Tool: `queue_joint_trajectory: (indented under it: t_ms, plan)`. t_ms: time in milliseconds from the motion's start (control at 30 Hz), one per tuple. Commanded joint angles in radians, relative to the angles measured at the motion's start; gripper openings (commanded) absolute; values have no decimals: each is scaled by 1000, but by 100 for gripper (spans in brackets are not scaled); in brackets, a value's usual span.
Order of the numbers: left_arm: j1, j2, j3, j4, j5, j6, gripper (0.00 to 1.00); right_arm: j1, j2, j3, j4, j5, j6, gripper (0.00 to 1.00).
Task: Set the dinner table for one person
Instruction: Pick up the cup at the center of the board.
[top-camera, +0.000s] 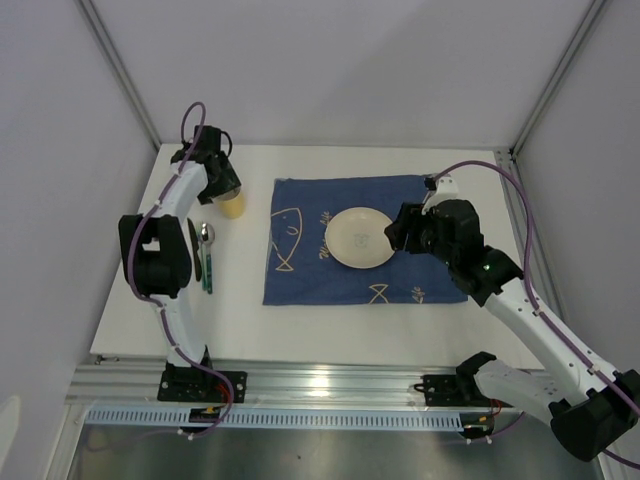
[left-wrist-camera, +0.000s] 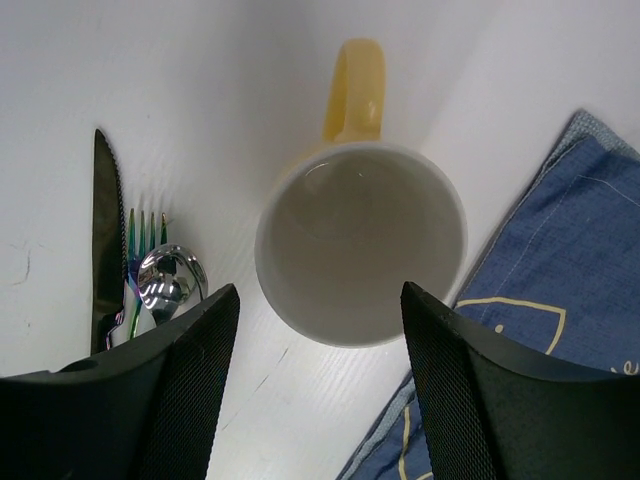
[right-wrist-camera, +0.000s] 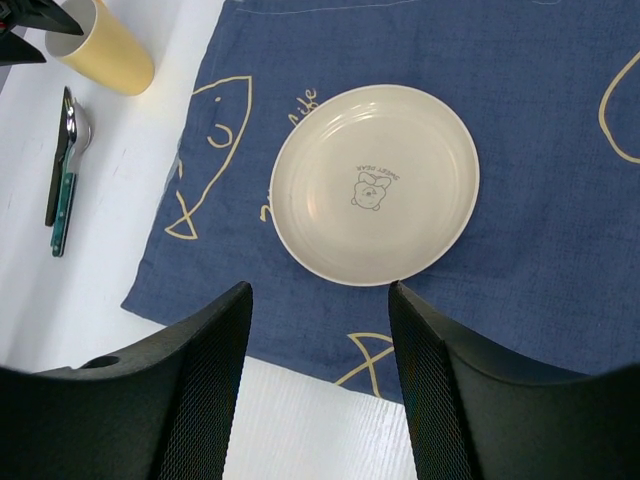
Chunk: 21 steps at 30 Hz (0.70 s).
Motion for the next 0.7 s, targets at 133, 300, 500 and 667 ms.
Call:
queue_joint_trajectory:
  t_ms: [133,300,500,667]
  plan:
    - [15,50,78,-28,-5,20,67,6,9,11,16,29,-16,59]
    - [18,78,79,-34,-3,30,57,6,15,5,18,40,-17,59]
    - [21,100,79,-42,15,42,40,6,22,-5,21,49,-17,58]
    - [27,118,78,-40,34,44,29,6,23,-6,22,53,-20,58]
